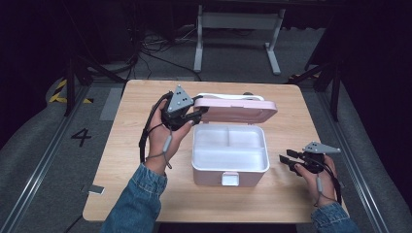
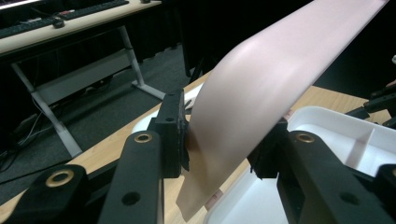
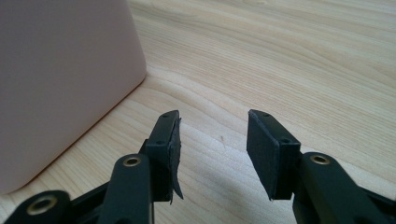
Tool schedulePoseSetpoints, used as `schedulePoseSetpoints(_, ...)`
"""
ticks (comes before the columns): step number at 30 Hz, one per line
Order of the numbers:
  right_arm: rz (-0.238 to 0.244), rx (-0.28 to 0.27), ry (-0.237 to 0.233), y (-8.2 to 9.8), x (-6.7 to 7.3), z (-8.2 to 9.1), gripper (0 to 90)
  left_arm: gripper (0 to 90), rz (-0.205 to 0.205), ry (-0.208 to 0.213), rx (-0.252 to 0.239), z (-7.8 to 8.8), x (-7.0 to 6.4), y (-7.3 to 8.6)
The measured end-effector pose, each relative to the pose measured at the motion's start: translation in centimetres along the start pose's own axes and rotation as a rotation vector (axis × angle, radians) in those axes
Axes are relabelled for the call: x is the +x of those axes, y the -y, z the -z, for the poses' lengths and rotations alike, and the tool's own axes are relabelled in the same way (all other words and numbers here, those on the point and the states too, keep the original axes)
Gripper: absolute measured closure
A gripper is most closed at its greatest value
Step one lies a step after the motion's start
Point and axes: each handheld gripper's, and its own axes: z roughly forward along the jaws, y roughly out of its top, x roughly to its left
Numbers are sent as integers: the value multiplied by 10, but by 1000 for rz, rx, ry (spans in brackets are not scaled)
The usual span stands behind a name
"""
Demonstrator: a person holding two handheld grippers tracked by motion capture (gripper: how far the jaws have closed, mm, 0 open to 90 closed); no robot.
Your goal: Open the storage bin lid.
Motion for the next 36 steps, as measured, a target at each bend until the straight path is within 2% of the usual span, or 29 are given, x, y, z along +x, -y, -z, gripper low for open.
schedulePoseSetpoints(8, -12, -5, -10, -1, 1, 2, 557, 645, -27, -32, 30, -11, 9, -9)
schedulePoseSetpoints(13, -19, -16, -13, -3, 0, 4, 557, 642, 1, -23, 33, -17, 17, -11)
schedulePoseSetpoints(29, -22, -12, -15, -3, -1, 5, 555, 628, 32, -36, 38, -34, 32, -12)
schedulePoseSetpoints(36, -21, -11, -13, -3, -2, 5, 554, 617, 54, -46, 57, -44, 39, -12)
